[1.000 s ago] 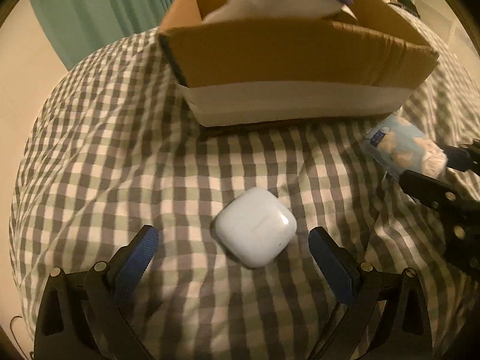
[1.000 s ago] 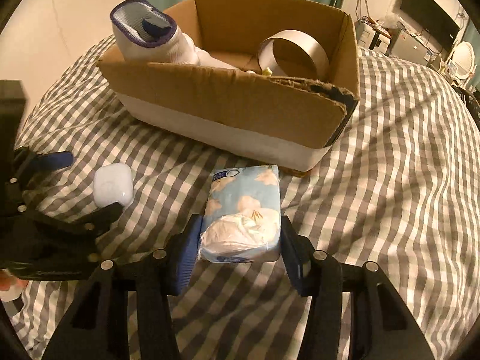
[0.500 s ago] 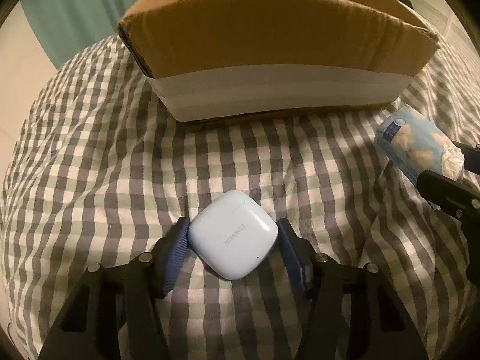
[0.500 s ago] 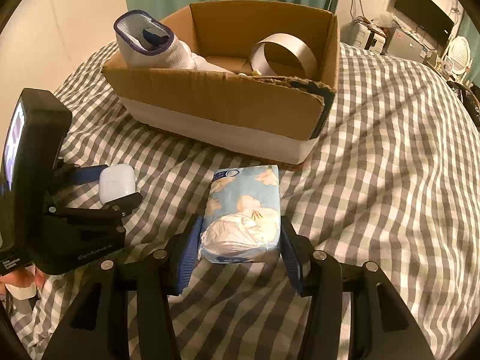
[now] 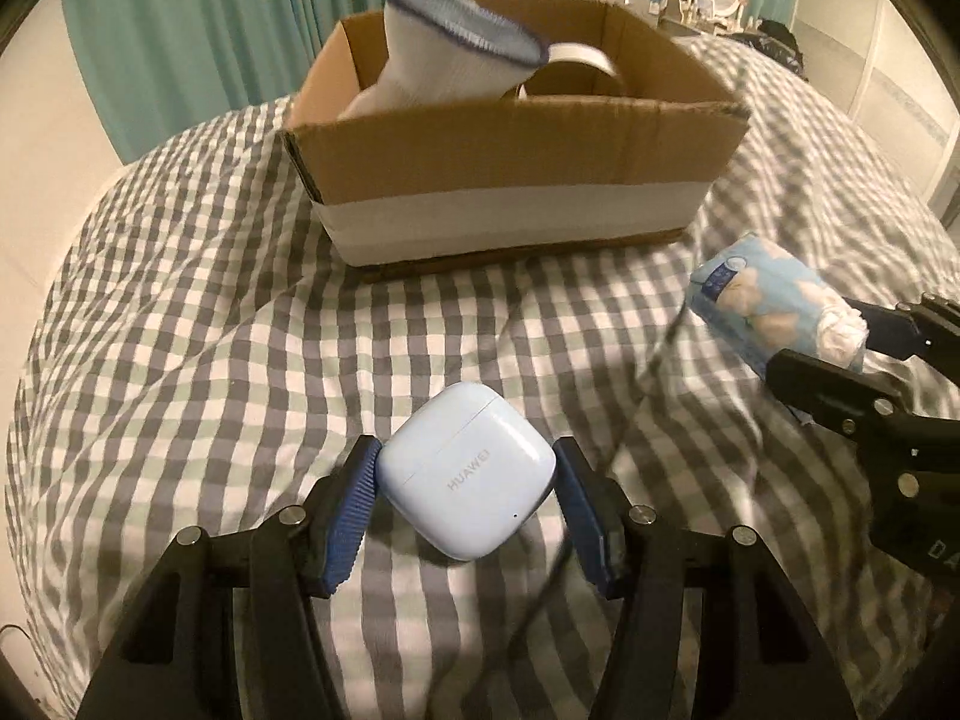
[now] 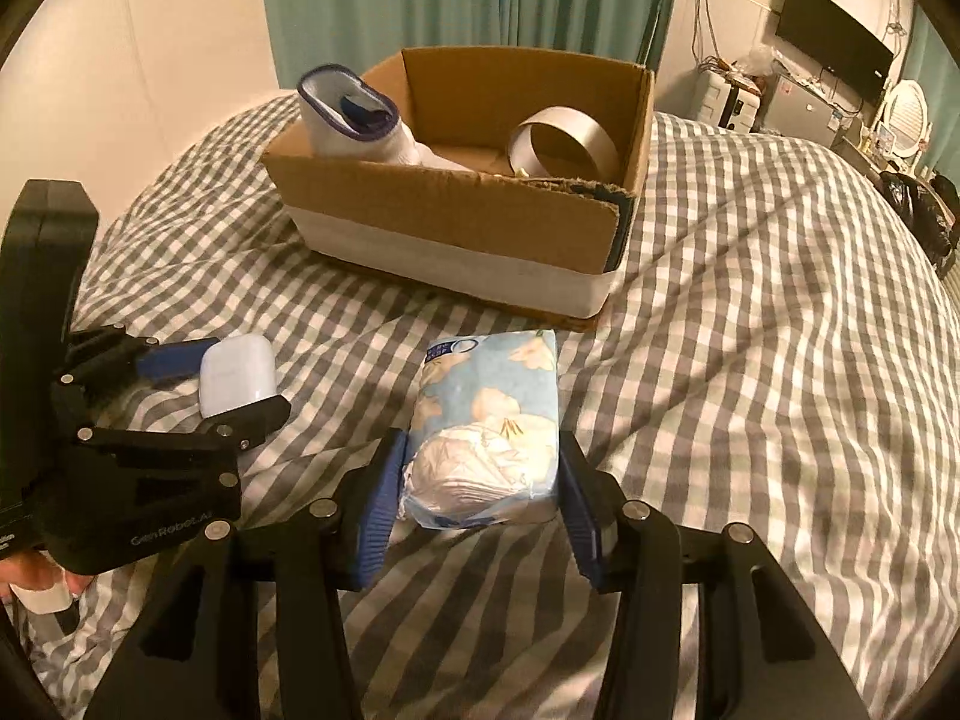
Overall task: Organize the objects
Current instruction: 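Carry the earbud case and tissue pack over the box with both tools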
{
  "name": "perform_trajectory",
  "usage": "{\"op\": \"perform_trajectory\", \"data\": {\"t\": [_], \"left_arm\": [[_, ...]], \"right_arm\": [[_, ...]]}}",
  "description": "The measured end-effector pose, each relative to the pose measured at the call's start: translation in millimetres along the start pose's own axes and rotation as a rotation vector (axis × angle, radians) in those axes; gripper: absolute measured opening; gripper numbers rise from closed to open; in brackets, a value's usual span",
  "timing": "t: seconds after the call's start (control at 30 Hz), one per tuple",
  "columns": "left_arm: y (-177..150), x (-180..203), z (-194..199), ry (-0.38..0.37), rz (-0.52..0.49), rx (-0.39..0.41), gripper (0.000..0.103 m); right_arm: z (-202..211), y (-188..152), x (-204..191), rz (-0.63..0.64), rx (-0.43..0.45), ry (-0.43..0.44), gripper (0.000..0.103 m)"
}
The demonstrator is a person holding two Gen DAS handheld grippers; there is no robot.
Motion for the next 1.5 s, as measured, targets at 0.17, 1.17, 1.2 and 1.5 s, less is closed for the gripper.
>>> {"op": "perform_trajectory", "data": {"t": [0.17,1.17,1.2,1.5], "left_arm": [[-2.6,2.2,24.7,0.000,0.021,0.039,0.059],[147.6,6.3,100.2,-0.049,-0.008,0.290,0.059],[152.6,5.7,96.3,-0.048,-0.014,0.288,0.059],[176.6,-13.5,32.6,-0.016,-0.043,0.218,0.059]], "right_arm": [[19.6,0.4,2.7,-0.014,0.031,0.011,0.048],[119.0,133.1,28.5,0.071,0.298,-0.063,0.048],[114.8,140.9,28.6,0.071,0.299,-0.063,0.048],[46.8,176.1,27.4,0.061,0.233,-0.040,0.048]]}}
Point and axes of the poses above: each gripper's, at about its wrist camera, not at the fingertips, and z roughly against the way its jaws point, x to its right, y to its top, the point moved 10 cm from there along -z, roughly the way its jaws point, and after that the axes turned 12 degrees about -y, right-handed, at the moved point
